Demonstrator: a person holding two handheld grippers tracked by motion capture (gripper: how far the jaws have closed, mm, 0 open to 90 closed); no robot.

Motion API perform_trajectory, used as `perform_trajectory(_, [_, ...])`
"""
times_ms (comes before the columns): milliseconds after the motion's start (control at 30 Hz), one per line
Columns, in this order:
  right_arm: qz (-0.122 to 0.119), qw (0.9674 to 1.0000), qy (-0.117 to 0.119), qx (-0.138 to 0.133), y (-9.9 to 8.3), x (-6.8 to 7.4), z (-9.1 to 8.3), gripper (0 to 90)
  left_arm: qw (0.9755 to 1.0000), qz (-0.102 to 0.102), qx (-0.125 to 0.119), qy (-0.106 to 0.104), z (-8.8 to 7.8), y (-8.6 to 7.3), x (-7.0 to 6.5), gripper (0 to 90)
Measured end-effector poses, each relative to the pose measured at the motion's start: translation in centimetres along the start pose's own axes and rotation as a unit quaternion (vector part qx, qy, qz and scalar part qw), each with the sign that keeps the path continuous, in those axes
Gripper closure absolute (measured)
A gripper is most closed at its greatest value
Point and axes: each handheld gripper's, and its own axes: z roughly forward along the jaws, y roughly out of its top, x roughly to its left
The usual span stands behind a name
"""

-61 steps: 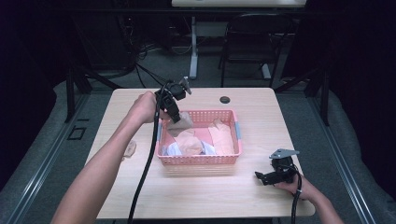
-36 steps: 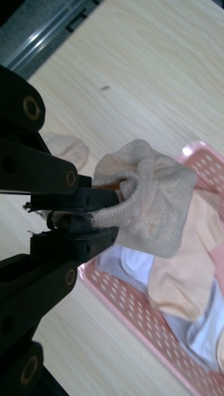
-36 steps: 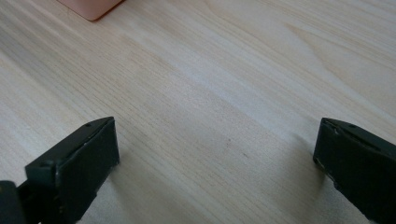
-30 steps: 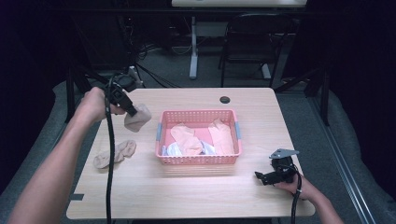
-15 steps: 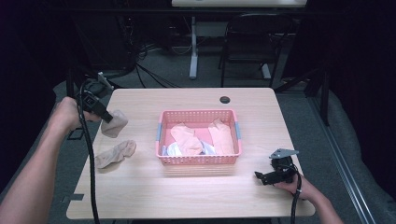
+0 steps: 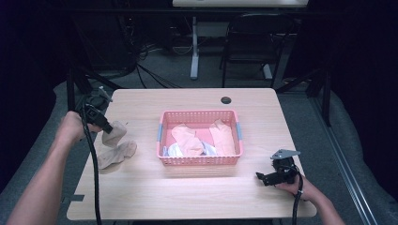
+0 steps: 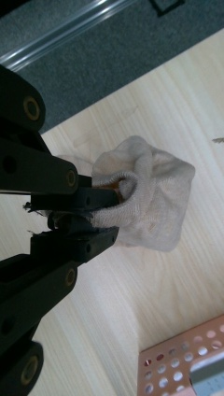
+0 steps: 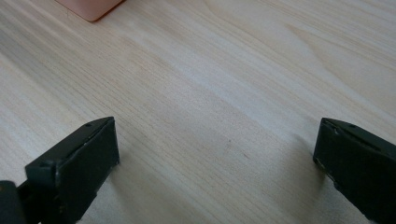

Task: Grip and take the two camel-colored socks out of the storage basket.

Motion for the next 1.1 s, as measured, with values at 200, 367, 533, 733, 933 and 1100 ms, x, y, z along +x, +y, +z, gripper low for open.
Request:
perform_trajectory(200, [0.000, 1.0000, 0.000, 0.000, 0.0, 0.0, 0.0, 0.0, 0.9999, -0.010, 0.010, -0.004, 2.3, -0.4, 0.3, 81.1])
perform_trajectory(367, [0.000, 1.0000, 0.000, 0.000, 0.0, 0.0, 0.0, 0.0, 0.9996, -0.020, 0.017, -0.007, 4.2, -0.7, 0.5, 81.0])
perform_trajectory(533, [0.000, 1.0000, 0.000, 0.000, 0.0, 0.0, 0.0, 0.0, 0.9993, -0.028, 0.023, -0.006, 6.0, -1.1, 0.6, 80.6])
perform_trajectory(733, [0.000, 1.0000, 0.000, 0.000, 0.0, 0.0, 0.0, 0.0, 0.9987, -0.036, 0.037, -0.001, 8.1, -1.8, 0.9, 80.3])
perform_trajectory(933, [0.000, 1.0000, 0.000, 0.000, 0.0, 0.0, 0.0, 0.0, 0.9980, -0.048, 0.041, -0.005, 9.7, -2.6, 1.2, 78.6])
perform_trajectory(1100, [0.000, 1.0000, 0.000, 0.000, 0.0, 0.0, 0.0, 0.0, 0.9980, -0.049, 0.039, -0.005, 9.3, -2.7, 1.3, 73.1])
